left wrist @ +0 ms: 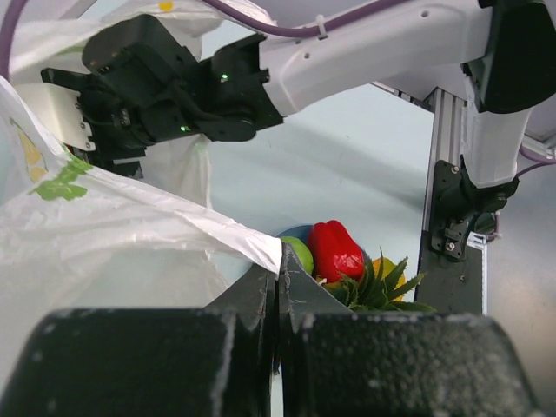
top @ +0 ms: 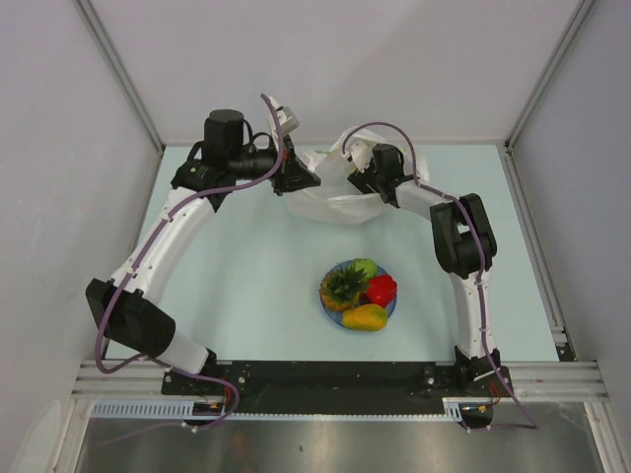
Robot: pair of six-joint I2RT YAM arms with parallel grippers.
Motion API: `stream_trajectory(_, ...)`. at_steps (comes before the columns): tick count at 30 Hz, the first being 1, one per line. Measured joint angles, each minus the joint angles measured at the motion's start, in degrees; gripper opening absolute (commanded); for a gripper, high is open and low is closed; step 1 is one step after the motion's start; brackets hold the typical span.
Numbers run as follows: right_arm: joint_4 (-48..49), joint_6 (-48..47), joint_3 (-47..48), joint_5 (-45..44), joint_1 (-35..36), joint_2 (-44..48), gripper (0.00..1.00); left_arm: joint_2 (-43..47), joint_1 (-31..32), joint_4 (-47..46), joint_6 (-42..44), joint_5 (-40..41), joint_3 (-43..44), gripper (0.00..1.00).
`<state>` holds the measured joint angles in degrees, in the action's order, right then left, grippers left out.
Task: Take the fake fruits out of the plastic bag
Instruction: Adjust the plastic bag at the center of the board.
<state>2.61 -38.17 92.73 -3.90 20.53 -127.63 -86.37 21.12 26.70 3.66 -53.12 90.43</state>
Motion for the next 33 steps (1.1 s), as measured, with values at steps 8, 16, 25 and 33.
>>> stream_trajectory(8, 0.59, -1.99, 3.56, 0.57, -1.62, -2.95, 0.29, 0.00, -0.07, 0.15, 0.46, 0.57, -1.27, 0.00)
stream_trajectory(16, -0.98, -0.90, -6.75, 6.29, -0.72, 7.26, 0.15, 0.02, -0.11, -1.92, 0.50, 2.23, -4.33, 0.00)
stream_trajectory(25, -4.28, 4.57, -12.26, 10.08, 2.67, 25.97, 0.14, 0.17, -0.15, -3.23, 1.29, 4.50, -12.85, 0.00)
stream_trajectory(33, -11.80, 4.96, -21.68, 10.21, 4.22, 29.77, 0.16, 6.03, -0.15, -0.07, 2.43, 4.35, -10.56, 0.00)
